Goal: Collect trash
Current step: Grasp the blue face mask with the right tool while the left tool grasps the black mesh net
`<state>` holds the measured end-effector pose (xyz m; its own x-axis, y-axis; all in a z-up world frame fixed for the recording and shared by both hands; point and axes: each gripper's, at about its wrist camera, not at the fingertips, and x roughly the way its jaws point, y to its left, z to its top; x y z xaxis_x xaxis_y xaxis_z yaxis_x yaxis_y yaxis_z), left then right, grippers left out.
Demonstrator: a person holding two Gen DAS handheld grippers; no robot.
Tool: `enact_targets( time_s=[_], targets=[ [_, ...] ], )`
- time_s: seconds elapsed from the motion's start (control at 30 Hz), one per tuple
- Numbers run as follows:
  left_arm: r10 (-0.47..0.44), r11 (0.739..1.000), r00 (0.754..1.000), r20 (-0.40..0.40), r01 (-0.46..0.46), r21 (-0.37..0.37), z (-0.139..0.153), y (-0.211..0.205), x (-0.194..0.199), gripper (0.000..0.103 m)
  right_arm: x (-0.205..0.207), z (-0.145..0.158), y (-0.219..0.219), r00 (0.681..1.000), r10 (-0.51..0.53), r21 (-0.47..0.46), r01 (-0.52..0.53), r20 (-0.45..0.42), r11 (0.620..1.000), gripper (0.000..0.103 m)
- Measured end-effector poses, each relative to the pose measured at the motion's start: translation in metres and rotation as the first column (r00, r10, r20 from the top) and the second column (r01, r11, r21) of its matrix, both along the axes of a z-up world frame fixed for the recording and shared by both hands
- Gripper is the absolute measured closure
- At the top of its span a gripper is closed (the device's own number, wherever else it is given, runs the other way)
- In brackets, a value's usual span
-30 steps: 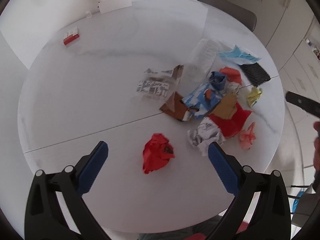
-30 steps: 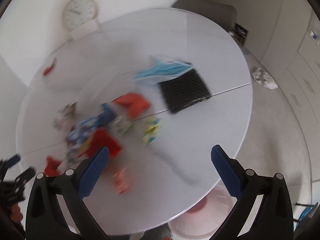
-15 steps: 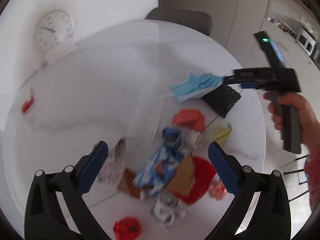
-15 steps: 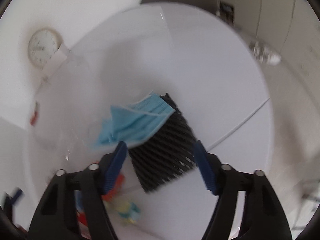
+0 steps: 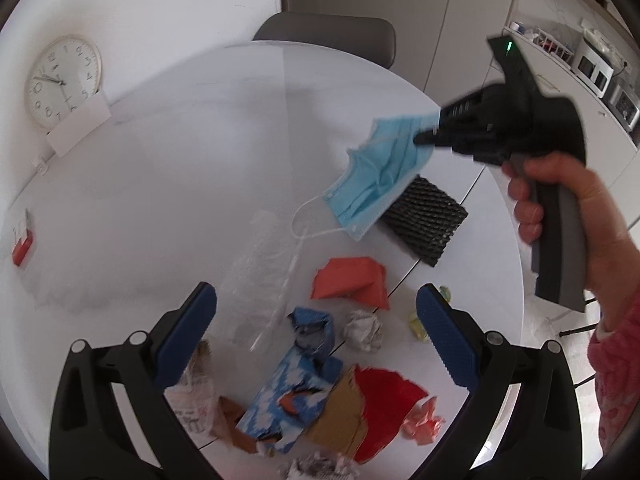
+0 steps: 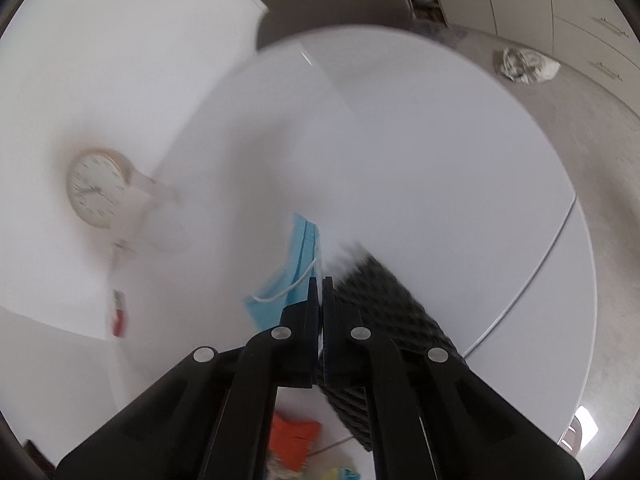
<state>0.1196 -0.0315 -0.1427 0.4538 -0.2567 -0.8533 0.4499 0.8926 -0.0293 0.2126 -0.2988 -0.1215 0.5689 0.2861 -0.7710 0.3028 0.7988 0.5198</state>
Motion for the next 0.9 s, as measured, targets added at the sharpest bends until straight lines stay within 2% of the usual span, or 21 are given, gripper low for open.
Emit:
enact_targets(
  time_s=[0.13, 0.23, 0.37, 0.5, 0.6, 0.73, 0.87, 0.9],
  targets=[
    [-0.066, 0.998, 0.997, 0.047, 0.065, 0.022, 0.0, -0.029, -0.002, 0.007, -0.002, 0.034, -0.014, 0.995, -0.022, 0.019, 0.02, 0.102, 1.0, 0.101],
    [-0.118, 0.992, 0.99, 0.077, 0.114, 0.056, -0.005, -0.058, 0.0, 0.007, -0.014, 0.061, -0.028, 0.984, -0.044, -0.002, 0.045, 0.171, 0.999, 0.101],
    [-0.128, 0.99, 0.992, 0.022, 0.126, 0.059, -0.024, -0.094, 0.017, 0.007, -0.042, 0.096, -0.054, 0.966, -0.069, -0.047, 0.084, 0.248, 0.995, 0.101],
    [-0.054, 0.998, 0.995, -0.089, 0.056, 0.017, -0.046, -0.117, 0.044, 0.012, -0.087, 0.116, -0.083, 0.957, -0.093, -0.121, 0.131, 0.276, 0.984, 0.101],
    [0.036, 0.999, 0.981, -0.191, -0.041, -0.017, -0.065, -0.125, 0.065, 0.019, -0.123, 0.118, -0.103, 0.956, -0.115, -0.162, 0.163, 0.269, 0.973, 0.101],
    [0.155, 0.985, 0.942, -0.297, -0.172, -0.032, -0.089, -0.126, 0.083, 0.023, -0.166, 0.11, -0.126, 0.958, -0.158, -0.181, 0.204, 0.241, 0.962, 0.101],
    [0.235, 0.961, 0.893, -0.385, -0.272, -0.045, -0.106, -0.124, 0.09, 0.037, -0.205, 0.095, -0.14, 0.959, -0.195, -0.19, 0.235, 0.206, 0.953, 0.101],
    [0.25, 0.956, 0.892, -0.376, -0.289, -0.05, -0.104, -0.125, 0.088, 0.037, -0.212, 0.091, -0.14, 0.96, -0.202, -0.189, 0.239, 0.195, 0.952, 0.101]
  ],
)
